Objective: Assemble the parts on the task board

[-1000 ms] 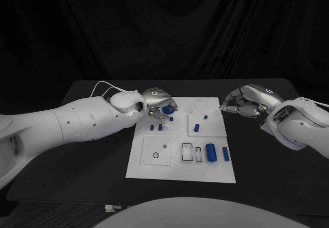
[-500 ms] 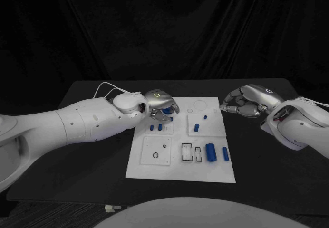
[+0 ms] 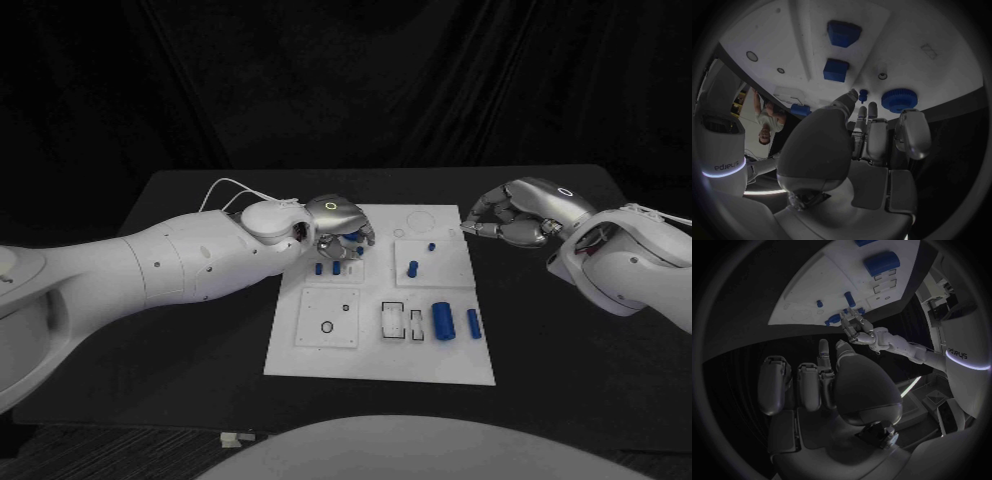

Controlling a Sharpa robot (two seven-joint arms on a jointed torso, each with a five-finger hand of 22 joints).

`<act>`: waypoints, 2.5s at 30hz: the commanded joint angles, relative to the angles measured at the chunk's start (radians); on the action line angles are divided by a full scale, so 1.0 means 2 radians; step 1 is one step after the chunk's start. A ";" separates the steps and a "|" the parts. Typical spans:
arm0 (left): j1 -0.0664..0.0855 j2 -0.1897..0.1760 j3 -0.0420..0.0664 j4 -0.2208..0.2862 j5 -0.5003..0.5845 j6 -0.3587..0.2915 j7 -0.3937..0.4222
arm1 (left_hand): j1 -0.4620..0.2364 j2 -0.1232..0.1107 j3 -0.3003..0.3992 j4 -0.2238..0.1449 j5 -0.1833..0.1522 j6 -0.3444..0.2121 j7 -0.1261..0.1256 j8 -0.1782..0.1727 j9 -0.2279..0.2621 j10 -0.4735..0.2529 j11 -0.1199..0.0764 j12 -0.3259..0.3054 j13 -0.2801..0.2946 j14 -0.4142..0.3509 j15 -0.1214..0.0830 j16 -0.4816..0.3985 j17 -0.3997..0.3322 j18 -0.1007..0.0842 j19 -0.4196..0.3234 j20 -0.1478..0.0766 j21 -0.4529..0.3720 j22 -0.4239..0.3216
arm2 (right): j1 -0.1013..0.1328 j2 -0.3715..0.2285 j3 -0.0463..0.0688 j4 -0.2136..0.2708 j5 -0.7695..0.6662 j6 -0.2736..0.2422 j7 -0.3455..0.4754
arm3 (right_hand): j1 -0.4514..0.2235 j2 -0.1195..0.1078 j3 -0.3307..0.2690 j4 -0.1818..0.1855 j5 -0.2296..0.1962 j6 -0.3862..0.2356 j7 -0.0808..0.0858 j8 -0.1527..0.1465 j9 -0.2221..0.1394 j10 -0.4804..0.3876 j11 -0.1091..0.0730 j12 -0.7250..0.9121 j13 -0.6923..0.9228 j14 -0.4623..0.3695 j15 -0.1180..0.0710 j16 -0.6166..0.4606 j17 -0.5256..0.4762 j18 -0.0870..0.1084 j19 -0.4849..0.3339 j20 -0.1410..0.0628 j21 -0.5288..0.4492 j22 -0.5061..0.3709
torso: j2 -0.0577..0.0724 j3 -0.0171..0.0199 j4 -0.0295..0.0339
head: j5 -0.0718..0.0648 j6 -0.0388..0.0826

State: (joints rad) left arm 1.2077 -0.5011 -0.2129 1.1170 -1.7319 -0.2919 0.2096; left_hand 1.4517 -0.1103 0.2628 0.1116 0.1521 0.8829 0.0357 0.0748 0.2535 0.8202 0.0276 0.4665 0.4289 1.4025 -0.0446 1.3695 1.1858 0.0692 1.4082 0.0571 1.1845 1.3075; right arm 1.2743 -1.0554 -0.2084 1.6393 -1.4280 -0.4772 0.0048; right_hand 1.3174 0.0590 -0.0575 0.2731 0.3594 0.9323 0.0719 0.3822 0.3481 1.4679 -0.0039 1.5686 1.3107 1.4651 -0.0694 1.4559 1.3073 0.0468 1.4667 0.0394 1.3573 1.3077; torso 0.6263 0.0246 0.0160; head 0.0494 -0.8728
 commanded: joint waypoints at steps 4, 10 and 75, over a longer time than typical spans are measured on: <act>-0.002 0.001 0.001 -0.003 -0.001 -0.002 0.004 | 0.006 -0.002 0.015 -0.001 0.006 0.029 0.004 0.010 0.001 0.022 -0.007 -0.016 -0.016 0.000 -0.004 -0.001 -0.001 0.008 0.000 -0.002 -0.001 0.067 | -0.001 -0.001 0.000 0.001 -0.001 -0.002 -0.003 | 0.006 -0.001 0.001 0.001 0.003 -0.002 0.000 -0.002 -0.001 0.051 -0.001 0.001 0.130 0.030 -0.001 -0.003 0.004 0.003 0.008 -0.001 -0.004 0.096 | 0.000 0.0001 0.0000 | -0.001 0.000; -0.003 0.002 0.001 -0.004 -0.001 -0.012 0.007 | 0.006 -0.008 0.039 -0.003 0.012 0.053 0.002 0.006 -0.004 0.050 -0.011 -0.065 -0.057 0.003 -0.008 -0.001 -0.007 0.008 0.002 -0.006 -0.004 0.069 | -0.001 0.000 0.000 0.000 -0.001 -0.001 -0.003 | 0.006 -0.001 0.001 0.001 0.003 -0.002 0.000 -0.002 -0.001 0.051 -0.001 0.001 0.130 0.030 -0.001 -0.003 0.004 0.003 0.008 -0.001 -0.004 0.096 | 0.000 0.0000 0.0000 | 0.002 0.000; 0.021 -0.099 0.001 0.072 -0.001 -0.040 0.004 | 0.005 -0.002 0.061 -0.034 0.038 0.134 0.013 0.010 -0.004 0.182 -0.011 -0.155 -0.131 0.005 -0.010 -0.022 -0.055 0.004 0.015 -0.008 0.009 0.081 | -0.002 0.000 0.000 -0.002 -0.001 0.006 -0.008 | 0.010 0.001 0.003 -0.001 0.003 -0.001 -0.001 -0.002 -0.001 0.051 -0.001 0.001 0.129 0.029 -0.002 -0.005 0.000 0.003 0.007 -0.001 -0.005 0.096 | -0.001 0.0007 0.0001 | 0.005 0.000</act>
State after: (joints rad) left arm 1.2471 -0.6989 -0.2125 1.2555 -1.7332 -0.3736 0.2203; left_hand 1.4711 -0.1168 0.3810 0.0450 0.2322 1.1469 0.0610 0.0966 0.2443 1.1755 0.0072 0.1614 0.1686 1.4116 -0.0678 1.3303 1.0770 0.0692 1.4374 0.0391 1.2076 1.3073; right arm 1.2724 -1.0550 -0.2082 1.6359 -1.4280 -0.4715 0.0030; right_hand 1.3252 0.0594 -0.0576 0.2731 0.3633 0.9324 0.0719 0.3823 0.3483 1.4679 -0.0039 1.5697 1.3101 1.4651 -0.0694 1.4514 1.3073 0.0468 1.4666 0.0394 1.3521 1.3079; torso 0.6239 0.0259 0.0165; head 0.0578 -0.8728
